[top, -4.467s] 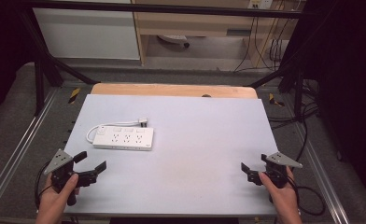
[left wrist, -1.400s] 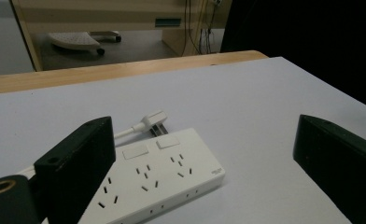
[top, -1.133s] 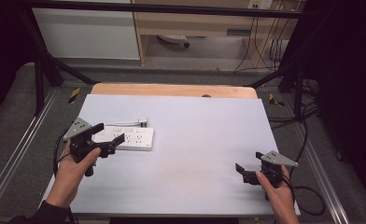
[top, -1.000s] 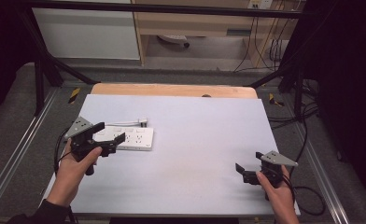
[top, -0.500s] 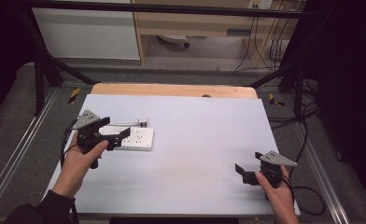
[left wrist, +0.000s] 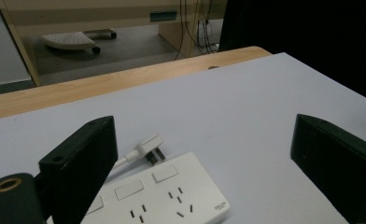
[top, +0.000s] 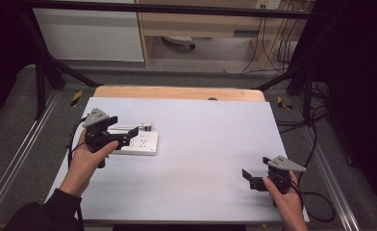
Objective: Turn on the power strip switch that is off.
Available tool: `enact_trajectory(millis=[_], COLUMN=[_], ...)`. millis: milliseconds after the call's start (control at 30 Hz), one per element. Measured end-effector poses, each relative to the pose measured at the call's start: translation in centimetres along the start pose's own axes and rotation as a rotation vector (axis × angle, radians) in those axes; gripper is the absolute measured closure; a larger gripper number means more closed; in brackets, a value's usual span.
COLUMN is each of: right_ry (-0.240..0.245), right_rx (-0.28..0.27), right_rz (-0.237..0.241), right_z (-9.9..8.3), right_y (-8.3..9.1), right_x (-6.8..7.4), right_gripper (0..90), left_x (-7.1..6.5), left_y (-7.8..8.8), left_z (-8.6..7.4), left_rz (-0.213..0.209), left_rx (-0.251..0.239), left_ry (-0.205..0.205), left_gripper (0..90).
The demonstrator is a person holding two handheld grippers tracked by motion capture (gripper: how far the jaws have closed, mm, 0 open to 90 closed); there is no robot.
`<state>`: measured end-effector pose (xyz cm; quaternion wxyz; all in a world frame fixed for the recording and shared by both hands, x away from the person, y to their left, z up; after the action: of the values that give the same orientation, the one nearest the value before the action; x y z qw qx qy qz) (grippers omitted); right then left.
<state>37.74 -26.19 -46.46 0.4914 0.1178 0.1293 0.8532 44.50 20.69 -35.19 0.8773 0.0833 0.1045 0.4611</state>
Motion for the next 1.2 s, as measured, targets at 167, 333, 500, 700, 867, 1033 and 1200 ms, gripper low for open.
enact_trajectory(millis=[167,333,500,700,867,1033,1200], right_ry=[0.001,0.002,0.001,0.0,-0.001,0.0,0.004], right_rx=[-0.002,-0.002,0.0,0.001,0.002,0.002,0.002], right_rz=[0.0,0.002,0.0,0.001,0.001,0.001,0.003], right_z=[0.0,0.0,0.0,0.0,0.0,0.0,0.0], right_y=[0.1,0.1,0.1,0.1,0.1,0.1,0.1], right_x=[0.0,0.0,0.0,0.0,0.0,0.0,0.1], right_gripper=[2.2,2.1,2.2,2.1,2.1,2.2,2.3], left_x=[0.1,0.1,0.1,0.1,0.1,0.1,0.1], left_y=[-0.5,-0.9,-1.5,-2.0,-2.5,-2.9,-3.4], left_z=[0.2,0.2,0.3,0.5,0.5,0.1,-0.1], left_rz=[0.003,0.004,0.005,0.013,0.012,0.017,0.018], left_rx=[0.003,0.004,0.011,0.011,0.014,0.027,0.037], left_ry=[-0.003,-0.007,-0.01,-0.016,-0.021,-0.022,-0.024], left_gripper=[7.6,7.8,7.9,8.3,8.3,8.3,8.4])
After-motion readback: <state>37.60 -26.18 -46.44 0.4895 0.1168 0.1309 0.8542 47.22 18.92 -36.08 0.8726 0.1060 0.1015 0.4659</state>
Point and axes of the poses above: each handheld gripper's, and its own axes: y roughly backward along the jaws, z roughly out of its top, x roughly to its left, the point moved 5 cm from there along -y, roughly forward along the jaws, and after that the axes turned 9 degrees about -x, right-handed, at the moved point
